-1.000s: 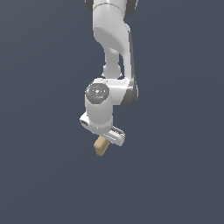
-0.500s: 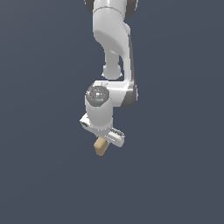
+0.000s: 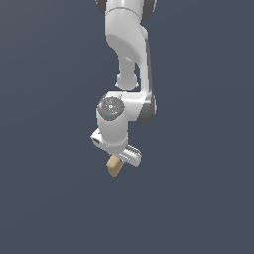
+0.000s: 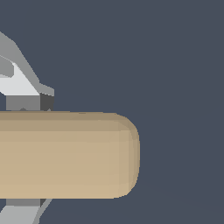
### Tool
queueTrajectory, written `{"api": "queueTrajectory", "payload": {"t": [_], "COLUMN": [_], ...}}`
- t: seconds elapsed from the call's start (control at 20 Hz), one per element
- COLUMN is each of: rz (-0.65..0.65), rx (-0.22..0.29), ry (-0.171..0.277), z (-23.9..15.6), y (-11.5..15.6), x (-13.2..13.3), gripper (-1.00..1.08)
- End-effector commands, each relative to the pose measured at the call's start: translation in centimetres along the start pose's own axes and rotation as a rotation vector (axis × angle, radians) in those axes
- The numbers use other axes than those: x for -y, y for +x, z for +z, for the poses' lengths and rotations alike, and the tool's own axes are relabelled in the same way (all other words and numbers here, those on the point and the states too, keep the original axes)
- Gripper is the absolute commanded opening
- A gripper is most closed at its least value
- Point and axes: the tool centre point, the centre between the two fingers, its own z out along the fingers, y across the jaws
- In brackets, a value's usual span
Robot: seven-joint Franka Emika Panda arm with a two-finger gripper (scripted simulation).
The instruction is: Pick up the object and move it to a goal position.
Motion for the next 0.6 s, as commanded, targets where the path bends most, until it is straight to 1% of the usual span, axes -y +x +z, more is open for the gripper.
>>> {"api": "queueTrajectory", "payload": {"t": [0.0,0.3,0.55], "rz": [0.0,0.0,0.0], "rx": [-0.001,-0.001,0.0], "ry": [0.0,0.0,0.001], "z": [-0.2,-1.3,-3.0], "y": [-0.1,-1.3,-3.0], "x": [0.0,-0.2,-0.5], "gripper": [-1.0,-1.0,-1.0]}}
